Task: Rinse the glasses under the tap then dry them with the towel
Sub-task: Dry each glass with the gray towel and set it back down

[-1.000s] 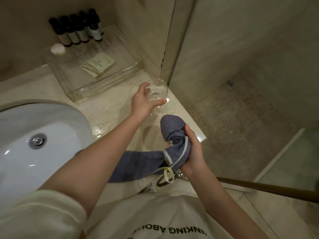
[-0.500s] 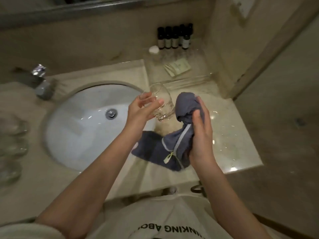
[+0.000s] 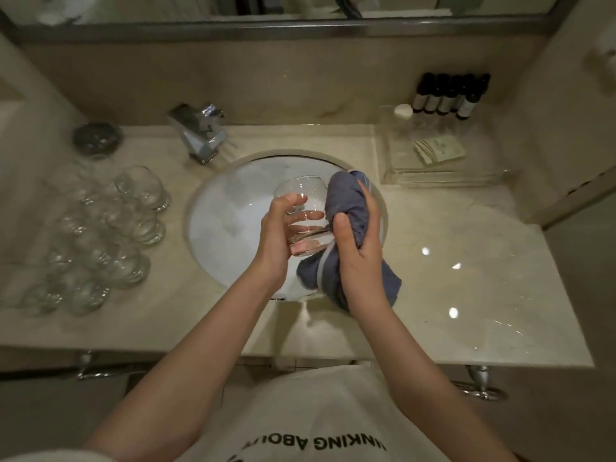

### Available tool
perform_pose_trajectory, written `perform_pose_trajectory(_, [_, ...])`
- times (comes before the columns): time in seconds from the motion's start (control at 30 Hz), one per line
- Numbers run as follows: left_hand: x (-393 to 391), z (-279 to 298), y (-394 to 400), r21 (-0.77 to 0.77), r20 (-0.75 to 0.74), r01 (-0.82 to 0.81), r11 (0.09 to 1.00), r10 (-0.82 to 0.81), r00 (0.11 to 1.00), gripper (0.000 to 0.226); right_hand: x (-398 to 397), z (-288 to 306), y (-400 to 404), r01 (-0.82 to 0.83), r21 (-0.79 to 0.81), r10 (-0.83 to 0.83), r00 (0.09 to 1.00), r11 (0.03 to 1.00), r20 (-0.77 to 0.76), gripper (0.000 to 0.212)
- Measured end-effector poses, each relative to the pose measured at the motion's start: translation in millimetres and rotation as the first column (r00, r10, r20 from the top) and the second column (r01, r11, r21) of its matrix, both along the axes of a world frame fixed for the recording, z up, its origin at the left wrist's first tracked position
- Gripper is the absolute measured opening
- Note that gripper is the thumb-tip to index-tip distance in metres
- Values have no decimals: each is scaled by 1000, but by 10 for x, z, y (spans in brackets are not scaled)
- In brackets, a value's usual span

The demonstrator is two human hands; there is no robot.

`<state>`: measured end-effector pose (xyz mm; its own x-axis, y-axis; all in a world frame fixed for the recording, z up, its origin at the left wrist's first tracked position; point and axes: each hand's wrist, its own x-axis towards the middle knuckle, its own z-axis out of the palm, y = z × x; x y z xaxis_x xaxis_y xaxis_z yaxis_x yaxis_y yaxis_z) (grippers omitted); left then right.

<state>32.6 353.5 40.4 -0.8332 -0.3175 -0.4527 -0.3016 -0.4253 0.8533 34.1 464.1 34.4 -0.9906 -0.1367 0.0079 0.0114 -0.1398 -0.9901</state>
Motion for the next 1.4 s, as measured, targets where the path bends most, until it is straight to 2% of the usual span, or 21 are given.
perform_pose_trajectory(0.13, [104,-21,-264,-12,-7,-74,997,74,997,65,132,-12,-351,52,-67,-38,982,996,184,30])
perform_pose_trajectory(0.2, [168,-20,-387,-36,-9,-100,994,100,995,61,194,4,-503,46,-62,-31,975,997,219,28])
perform_pose_trajectory(0.3, [282,6,-583,-110,-11,-151,982,151,988,71,285,22,-726,32,-31,-25,978,999,205,28])
perform_pose_trajectory(0.4, [422,41,-796,-222,-39,-120,968,114,993,82,346,30,-938,23,10,-25,989,1000,145,29])
perform_pose_trajectory(0.5, [514,1,-1033,-273,-55,-126,954,116,992,68,382,-11,-1131,40,0,-40,994,999,106,29])
perform_pose_trajectory(0.57, [562,0,-1178,-283,-52,-145,948,136,989,62,419,-44,-1259,42,-8,-41,993,999,107,30])
perform_pose_trajectory(0.63, [594,-26,-1293,-288,-17,-140,947,141,990,65,452,-66,-1389,35,-22,-32,993,999,117,31])
perform_pose_trajectory(0.73, [657,-16,-1389,-212,-6,-149,966,151,989,62,474,-83,-1537,39,-55,-28,982,998,189,33])
perform_pose_trajectory(0.8, [685,-23,-1424,-179,-9,-161,971,162,987,75,485,-97,-1588,34,-48,-23,976,998,216,37])
perform_pose_trajectory(0.9, [708,-57,-1445,-252,-20,-181,951,182,983,90,496,-102,-1617,0,-12,3,978,1000,207,44])
perform_pose_trajectory(1.07, [721,-90,-1523,-239,-43,-231,943,228,973,57,476,-108,-1667,-14,-33,22,970,999,241,33])
perform_pose_trajectory(1.23, [709,-39,-1555,-237,-47,-201,951,195,980,56,433,-103,-1715,-3,-206,82,922,979,378,38])
perform_pose_trajectory(1.3, [704,-6,-1547,-302,-44,-177,937,171,984,60,417,-100,-1701,15,-210,67,923,978,379,38])
perform_pose_trajectory(1.4, [718,-9,-1565,-459,-12,-143,877,154,988,66,411,-87,-1715,-7,-144,60,929,990,365,21])
